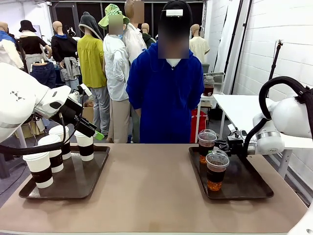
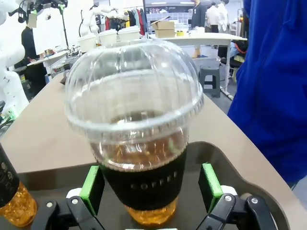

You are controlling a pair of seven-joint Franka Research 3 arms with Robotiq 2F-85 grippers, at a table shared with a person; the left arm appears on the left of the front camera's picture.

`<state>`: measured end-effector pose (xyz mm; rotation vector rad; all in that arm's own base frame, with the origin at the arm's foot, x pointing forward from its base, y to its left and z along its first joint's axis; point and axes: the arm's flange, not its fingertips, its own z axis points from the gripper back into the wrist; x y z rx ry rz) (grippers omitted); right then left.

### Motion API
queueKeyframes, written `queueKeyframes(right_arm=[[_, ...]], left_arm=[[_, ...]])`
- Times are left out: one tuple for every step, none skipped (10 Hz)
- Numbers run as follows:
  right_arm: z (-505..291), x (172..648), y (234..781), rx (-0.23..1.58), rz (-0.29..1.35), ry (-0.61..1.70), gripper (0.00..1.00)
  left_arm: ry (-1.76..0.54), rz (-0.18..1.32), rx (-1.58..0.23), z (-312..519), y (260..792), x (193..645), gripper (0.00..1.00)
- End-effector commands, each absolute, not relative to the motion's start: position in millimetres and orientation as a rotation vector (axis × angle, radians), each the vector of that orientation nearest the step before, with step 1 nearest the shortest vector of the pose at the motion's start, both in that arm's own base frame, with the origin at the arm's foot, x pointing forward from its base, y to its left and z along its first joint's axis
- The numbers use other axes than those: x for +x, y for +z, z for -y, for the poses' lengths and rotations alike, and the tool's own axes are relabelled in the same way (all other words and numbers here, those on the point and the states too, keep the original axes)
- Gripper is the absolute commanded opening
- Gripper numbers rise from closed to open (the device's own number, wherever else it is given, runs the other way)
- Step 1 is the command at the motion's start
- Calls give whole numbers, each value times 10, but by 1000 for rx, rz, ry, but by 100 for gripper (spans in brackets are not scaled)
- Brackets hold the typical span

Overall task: Distribute the coffee onto the tray.
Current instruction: Pick up another iced Americano from the middle of the table and place it on the right Handle tray.

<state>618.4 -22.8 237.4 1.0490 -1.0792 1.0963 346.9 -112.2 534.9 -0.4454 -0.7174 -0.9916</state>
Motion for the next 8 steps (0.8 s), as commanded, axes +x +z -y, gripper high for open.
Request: queueKeyframes(right_arm=[[353,6050,2387,1044,1082,1044,100],[437,6005,2374,1033,1085,1027,100],[511,5960,2364,1025,1084,1014,100],[591,5917,2357,1013,1089,996,100],[677,5865,2359,997,1098,979,100],[730,5826,2365,986,1102,967,100],[756,5806,2368,978,1102,959,100],[745,5806,2370,968,1095,956,100]], left_arm=[[-1003,727,-458,1100,5325,3494,100],[-1003,727,-458,1100,5325,3494,100],[-1003,727,-458,1100,5325,3494,100],[-1003,727,-458,1100,5325,3494,100],[-1003,727,-458,1100,5325,3494,100],[-1003,727,-458,1100,5325,3494,100],[-1003,727,-458,1100,5325,3494,100],[-1003,727,-458,1100,5325,3494,100]])
